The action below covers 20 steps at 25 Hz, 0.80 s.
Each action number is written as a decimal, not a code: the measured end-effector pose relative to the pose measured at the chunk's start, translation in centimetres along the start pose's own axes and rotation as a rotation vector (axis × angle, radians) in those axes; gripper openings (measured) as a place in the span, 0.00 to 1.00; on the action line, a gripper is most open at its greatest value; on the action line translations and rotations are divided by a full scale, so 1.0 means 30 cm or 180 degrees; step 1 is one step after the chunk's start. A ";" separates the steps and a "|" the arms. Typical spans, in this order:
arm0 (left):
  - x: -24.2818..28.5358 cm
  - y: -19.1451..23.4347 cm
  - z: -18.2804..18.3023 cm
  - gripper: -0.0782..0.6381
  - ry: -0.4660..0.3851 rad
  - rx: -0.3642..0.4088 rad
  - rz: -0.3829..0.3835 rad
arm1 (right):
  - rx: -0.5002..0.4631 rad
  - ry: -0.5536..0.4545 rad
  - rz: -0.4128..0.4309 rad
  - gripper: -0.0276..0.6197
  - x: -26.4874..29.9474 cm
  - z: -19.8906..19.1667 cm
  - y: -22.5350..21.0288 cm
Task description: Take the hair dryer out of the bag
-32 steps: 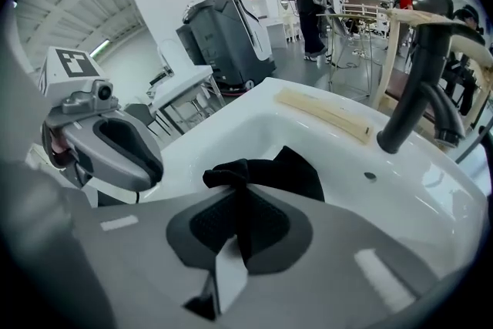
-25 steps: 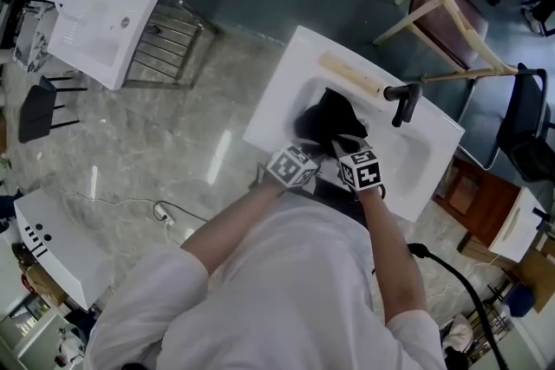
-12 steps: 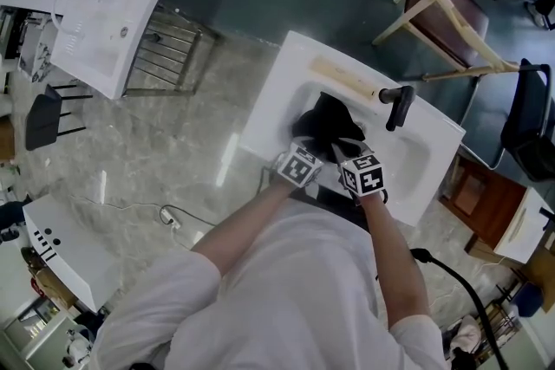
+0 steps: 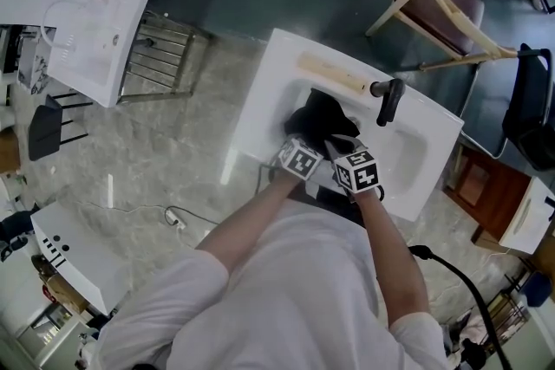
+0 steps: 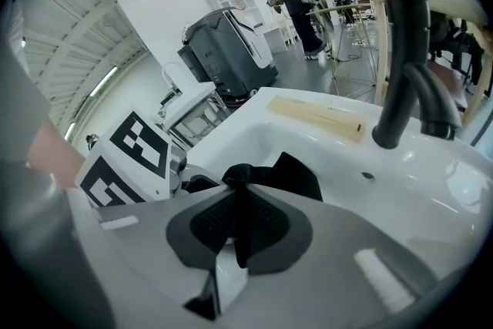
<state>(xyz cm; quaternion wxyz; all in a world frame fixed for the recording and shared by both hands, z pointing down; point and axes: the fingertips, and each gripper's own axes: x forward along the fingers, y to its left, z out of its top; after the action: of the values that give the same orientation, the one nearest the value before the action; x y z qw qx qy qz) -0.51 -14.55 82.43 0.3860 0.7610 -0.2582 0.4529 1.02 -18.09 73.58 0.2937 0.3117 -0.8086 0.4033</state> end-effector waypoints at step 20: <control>0.025 0.022 -0.020 0.45 0.0515 0.0063 -0.0042 | 0.0090 -0.0017 -0.0011 0.11 -0.031 -0.010 -0.079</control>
<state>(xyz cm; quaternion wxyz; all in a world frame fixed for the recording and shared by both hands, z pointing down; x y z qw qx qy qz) -0.95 -14.47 83.51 0.4011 0.7274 -0.2167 0.5129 3.43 -18.74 74.18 0.2878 0.3183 -0.8031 0.4134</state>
